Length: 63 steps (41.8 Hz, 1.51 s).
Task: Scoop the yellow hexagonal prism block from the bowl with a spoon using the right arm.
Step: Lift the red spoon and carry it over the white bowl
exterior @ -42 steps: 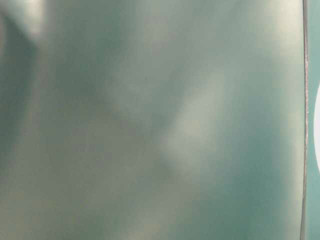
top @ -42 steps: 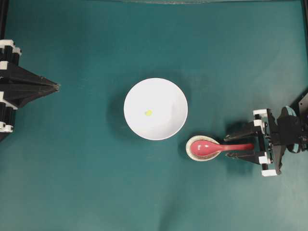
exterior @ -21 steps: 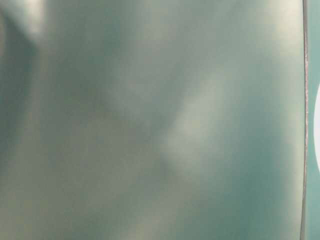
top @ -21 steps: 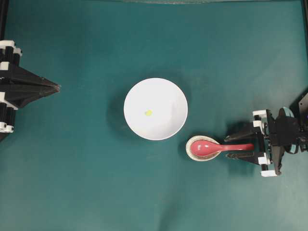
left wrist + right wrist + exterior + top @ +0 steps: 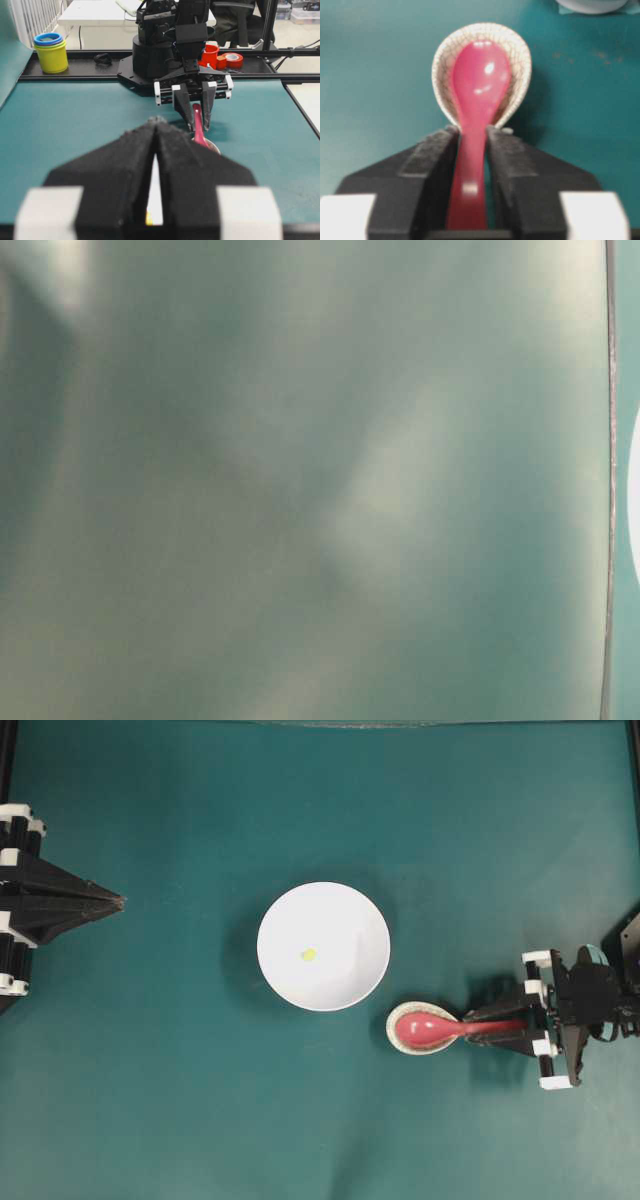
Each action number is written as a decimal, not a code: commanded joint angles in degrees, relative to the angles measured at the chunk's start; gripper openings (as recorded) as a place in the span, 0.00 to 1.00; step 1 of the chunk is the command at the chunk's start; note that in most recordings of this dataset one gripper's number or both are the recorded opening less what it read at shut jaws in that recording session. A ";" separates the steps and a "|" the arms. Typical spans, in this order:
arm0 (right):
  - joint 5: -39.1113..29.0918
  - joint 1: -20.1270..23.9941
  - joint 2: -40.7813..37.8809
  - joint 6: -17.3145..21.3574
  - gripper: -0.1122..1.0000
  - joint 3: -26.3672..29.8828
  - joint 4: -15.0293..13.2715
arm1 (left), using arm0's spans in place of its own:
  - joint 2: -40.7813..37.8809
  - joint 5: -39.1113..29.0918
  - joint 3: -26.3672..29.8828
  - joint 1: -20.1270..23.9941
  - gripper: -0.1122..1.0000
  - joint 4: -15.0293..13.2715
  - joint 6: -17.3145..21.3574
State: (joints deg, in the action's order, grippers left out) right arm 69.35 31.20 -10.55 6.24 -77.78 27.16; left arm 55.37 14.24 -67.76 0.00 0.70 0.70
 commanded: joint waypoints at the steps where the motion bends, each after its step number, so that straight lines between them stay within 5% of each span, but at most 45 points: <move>1: 0.44 0.18 0.70 -0.09 0.32 0.70 0.00 | -0.53 0.09 0.97 0.00 0.10 0.09 0.00; 14: -1.23 0.09 7.65 -0.62 0.30 0.62 0.00 | -0.62 -0.09 0.97 0.00 0.10 0.09 -0.09; 23: -10.28 -2.20 17.84 -4.22 0.30 1.49 0.00 | -0.53 -0.09 0.97 0.00 0.10 0.09 -0.09; 35: -37.88 -13.54 32.87 -14.33 0.30 8.35 0.00 | -0.53 -0.35 0.97 0.00 0.10 0.09 -0.09; 44: -61.00 -23.99 36.74 -21.27 0.30 17.84 -0.09 | -0.53 -1.23 0.97 0.00 0.10 0.09 -0.09; 63: -90.18 -37.53 28.56 -22.59 0.30 36.12 -3.78 | -0.70 -1.05 1.05 0.09 0.10 0.09 0.09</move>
State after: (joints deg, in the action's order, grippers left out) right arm -18.19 -5.10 19.25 -16.44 -45.09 23.91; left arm 55.28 12.57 -67.76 0.00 0.70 0.70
